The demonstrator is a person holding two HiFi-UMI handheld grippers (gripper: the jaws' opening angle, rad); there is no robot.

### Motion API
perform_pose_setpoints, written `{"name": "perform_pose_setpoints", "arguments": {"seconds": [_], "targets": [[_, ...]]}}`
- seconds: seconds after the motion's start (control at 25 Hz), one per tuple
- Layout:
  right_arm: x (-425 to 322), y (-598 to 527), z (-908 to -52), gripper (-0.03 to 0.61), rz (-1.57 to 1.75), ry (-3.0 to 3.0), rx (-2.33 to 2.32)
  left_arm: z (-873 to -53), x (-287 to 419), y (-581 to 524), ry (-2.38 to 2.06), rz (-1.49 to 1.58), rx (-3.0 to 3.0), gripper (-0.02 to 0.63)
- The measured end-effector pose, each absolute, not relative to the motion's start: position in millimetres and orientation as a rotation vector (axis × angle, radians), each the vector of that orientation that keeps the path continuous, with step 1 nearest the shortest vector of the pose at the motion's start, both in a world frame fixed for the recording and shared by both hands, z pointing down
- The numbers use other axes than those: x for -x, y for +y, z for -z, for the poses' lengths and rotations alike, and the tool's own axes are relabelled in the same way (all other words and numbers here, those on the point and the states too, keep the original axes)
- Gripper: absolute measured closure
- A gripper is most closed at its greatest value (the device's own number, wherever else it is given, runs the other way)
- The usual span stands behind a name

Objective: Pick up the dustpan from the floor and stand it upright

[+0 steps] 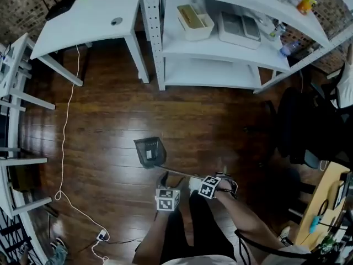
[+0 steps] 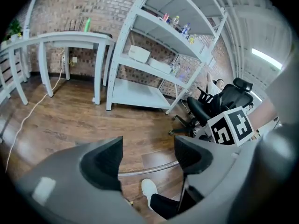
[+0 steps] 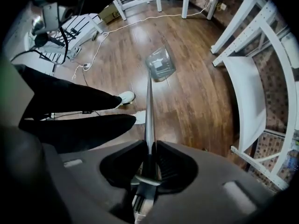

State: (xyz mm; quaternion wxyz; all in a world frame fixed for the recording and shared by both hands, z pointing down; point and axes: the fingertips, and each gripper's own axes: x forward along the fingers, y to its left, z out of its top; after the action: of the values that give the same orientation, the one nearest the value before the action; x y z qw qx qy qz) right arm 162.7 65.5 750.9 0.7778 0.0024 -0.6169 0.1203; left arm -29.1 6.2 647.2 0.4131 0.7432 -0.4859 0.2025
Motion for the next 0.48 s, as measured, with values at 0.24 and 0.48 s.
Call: {"name": "perform_pose_setpoints", "arguments": {"seconds": [0.24,0.48], "targets": [[-89.5,76.8,-680.6,0.509,-0.306,-1.307,-0.052,-563.4,127.3,43.7,-1.451,-0.393,-1.769,0.242],[7.3,69.1,-649.7,0.525,-0.180,-1.348,-0.086,-530.1,215.2,99.3,-1.646,-0.297,-1.627,0.242]]}}
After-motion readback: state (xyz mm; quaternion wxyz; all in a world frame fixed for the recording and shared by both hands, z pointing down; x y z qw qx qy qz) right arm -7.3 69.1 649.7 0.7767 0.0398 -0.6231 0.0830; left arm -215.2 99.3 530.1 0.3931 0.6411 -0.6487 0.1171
